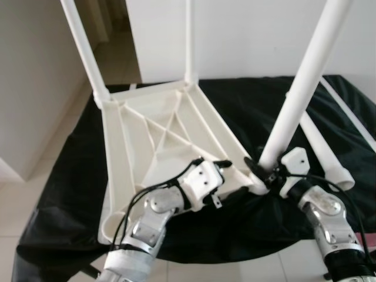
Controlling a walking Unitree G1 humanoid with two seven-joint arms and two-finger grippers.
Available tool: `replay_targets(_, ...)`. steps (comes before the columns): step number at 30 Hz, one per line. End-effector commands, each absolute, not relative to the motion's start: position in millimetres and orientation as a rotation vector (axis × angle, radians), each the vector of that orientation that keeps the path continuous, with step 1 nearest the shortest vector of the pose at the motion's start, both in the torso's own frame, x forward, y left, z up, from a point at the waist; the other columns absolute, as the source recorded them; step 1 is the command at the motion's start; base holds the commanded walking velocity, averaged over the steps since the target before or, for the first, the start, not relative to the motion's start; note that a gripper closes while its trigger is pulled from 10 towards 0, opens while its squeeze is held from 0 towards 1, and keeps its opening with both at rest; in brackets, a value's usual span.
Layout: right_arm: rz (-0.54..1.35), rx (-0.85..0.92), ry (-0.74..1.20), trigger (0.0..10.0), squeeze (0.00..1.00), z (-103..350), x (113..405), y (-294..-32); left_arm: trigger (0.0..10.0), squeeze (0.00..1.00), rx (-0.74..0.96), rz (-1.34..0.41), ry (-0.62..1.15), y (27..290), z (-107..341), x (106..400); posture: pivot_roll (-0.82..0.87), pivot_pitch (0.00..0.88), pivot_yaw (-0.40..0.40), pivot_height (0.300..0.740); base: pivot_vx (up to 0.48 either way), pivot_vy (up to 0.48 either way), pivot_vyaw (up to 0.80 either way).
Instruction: Building children table
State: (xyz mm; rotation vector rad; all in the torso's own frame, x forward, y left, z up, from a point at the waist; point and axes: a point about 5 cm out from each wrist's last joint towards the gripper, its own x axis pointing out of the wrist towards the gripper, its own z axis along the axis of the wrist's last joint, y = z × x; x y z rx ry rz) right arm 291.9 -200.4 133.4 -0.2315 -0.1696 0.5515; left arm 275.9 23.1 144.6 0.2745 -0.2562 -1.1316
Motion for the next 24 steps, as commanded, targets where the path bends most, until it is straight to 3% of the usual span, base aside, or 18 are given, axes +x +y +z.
replay_targets(1,0.566,-0.268,-0.126,0.0,0.00,125,289,-202,10.0,0.00,0.291,-1.074,-0.268,23,147,279,-0.07,0.000,0.033,0.740,0.000,0.000,0.00)
replay_targets(7,0.566,-0.269,-0.085,0.0,0.00,114,285,-200,10.0,0.00,0.288,-1.073,-0.275,22,149,280,-0.07,0.000,0.034,0.740,0.000,0.000,0.00)
replay_targets(8,0.565,-0.266,-0.078,10.0,0.00,113,284,-199,10.0,0.00,0.288,-1.074,-0.274,22,149,279,-0.07,0.000,0.034,0.740,0.000,0.000,0.00)
replay_targets(15,0.512,-0.222,-0.063,10.0,0.00,110,283,-192,10.0,0.00,0.288,-1.078,-0.272,23,149,279,-0.07,0.000,0.033,0.740,0.000,0.000,0.00)
replay_targets(24,0.286,-0.185,0.003,10.0,0.00,102,282,-178,10.0,0.00,0.286,-1.080,-0.269,22,148,278,-0.08,0.000,0.028,0.740,0.000,0.000,0.00)
